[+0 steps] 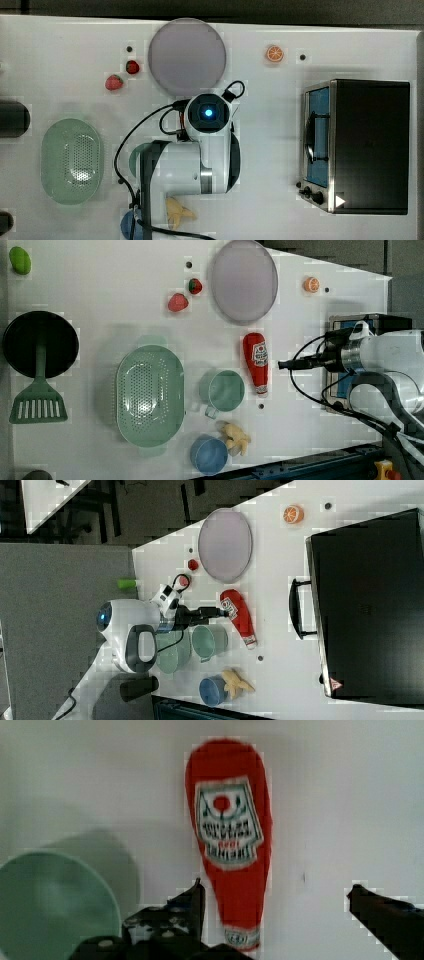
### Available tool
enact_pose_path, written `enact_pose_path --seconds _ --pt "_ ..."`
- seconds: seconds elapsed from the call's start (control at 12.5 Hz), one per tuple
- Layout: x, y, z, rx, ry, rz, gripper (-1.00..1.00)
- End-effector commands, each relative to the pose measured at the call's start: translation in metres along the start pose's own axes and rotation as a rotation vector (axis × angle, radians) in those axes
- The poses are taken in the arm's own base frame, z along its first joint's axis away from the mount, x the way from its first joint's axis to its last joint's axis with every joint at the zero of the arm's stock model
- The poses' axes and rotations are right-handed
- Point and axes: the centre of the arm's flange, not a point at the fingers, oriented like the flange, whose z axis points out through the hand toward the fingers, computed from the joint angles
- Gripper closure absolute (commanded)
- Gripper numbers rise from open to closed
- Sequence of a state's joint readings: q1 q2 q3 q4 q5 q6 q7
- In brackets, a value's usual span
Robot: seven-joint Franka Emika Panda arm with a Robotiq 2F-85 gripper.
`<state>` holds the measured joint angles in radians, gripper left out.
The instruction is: Pick Ketchup from the table and place it in strainer.
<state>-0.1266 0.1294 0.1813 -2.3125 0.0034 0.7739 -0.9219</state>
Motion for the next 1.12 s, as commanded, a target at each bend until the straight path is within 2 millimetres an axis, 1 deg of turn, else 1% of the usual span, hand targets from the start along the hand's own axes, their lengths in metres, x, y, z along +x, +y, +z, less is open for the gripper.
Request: enact_pose_path --seconds 0.08,0.32,0.56,0.88,0.96,1.04,1.12 --pt "0.013 -0.008 0.015 0.010 0.037 -0.076 -1.00" --pt "0.016 -0.009 0.051 0.026 0.022 -0.077 -1.00" --pt "0.015 -0.008 0.085 0.042 -0.008 -0.072 -1.00" --pt "0.019 -0.007 0.119 0.049 0.025 -0.065 -1.00" --pt "0.017 -0.008 0.125 0.053 0.016 -0.066 -0.93" --pt "0.017 -0.008 0.128 0.055 0.010 -0.062 -0.69" --pt "0.018 -0.008 0.126 0.054 0.014 -0.063 -0.43"
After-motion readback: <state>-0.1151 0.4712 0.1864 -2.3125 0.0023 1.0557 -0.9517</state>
